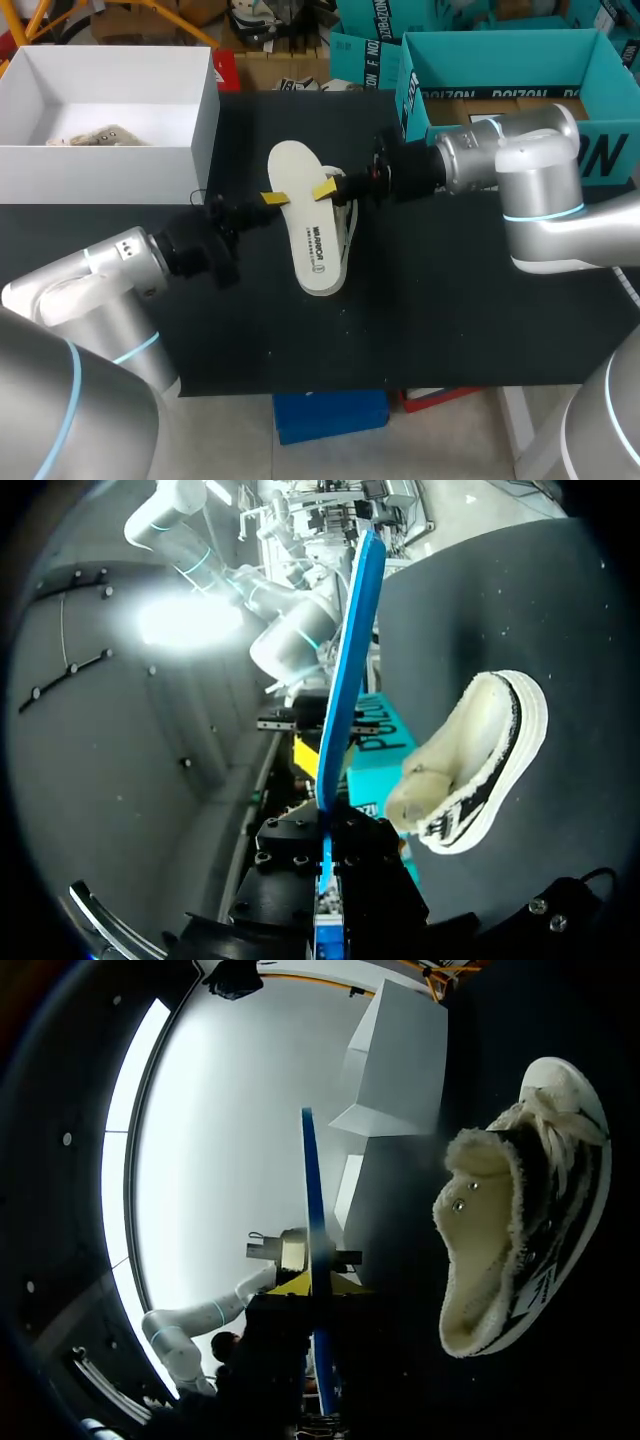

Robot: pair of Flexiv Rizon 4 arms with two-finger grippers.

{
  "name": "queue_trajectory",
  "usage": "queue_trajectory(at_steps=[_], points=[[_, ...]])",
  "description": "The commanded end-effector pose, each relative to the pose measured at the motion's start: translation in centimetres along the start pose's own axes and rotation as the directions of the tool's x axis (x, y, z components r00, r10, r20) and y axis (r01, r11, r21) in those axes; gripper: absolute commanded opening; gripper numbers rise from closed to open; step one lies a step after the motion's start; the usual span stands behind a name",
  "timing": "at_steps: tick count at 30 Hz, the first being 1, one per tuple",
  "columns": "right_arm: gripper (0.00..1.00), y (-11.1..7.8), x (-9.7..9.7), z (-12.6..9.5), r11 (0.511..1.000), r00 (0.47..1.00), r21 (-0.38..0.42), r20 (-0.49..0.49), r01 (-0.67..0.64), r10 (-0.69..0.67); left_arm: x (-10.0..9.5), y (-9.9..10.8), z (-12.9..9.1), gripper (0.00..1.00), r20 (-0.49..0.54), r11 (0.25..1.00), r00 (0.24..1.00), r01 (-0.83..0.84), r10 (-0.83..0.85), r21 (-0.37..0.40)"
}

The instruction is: Take the shoe out of the shoebox, open the shoe tongue, remove and reinsert the insole, then place the shoe into the shoebox

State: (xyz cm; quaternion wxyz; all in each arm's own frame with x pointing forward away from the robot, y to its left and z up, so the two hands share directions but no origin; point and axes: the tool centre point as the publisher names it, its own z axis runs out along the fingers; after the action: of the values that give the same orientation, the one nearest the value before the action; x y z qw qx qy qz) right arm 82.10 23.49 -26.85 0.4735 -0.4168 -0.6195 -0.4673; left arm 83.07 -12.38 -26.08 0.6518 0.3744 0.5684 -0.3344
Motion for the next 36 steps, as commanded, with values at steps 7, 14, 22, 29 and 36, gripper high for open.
queue_trajectory(at_steps=[7,14,22,29,36], points=[[1.0,-0.3,0.1,-0.1,0.999,1.0,-0.053,0.012,0.0,0.001,0.0,-0.4,0.0,0.0,-0.025,1.0,1.0,0.018,-0.018,0.011],[1.0,-1.6,0.0,-0.9,0.996,0.998,-0.086,0.065,-0.022,0.028,0.0,-0.5,-0.8,0.0,-0.055,0.999,0.998,0.037,-0.036,0.015],[1.0,-3.5,0.5,-3.0,0.989,0.991,-0.147,0.12,-0.037,0.055,0.3,-0.8,-2.0,0.0,-0.142,0.996,0.986,0.089,-0.084,0.025],[1.0,-5.2,1.3,-5.0,0.974,0.973,-0.222,0.206,-0.056,0.103,0.1,-1.0,-3.2,0.0,-0.214,0.991,0.97,0.127,-0.117,0.032],[1.0,-7.3,2.5,-6.9,0.939,0.95,-0.335,0.262,-0.076,0.17,-0.1,-1.6,-4.7,0.0,-0.279,0.984,0.948,0.172,-0.151,0.05]])
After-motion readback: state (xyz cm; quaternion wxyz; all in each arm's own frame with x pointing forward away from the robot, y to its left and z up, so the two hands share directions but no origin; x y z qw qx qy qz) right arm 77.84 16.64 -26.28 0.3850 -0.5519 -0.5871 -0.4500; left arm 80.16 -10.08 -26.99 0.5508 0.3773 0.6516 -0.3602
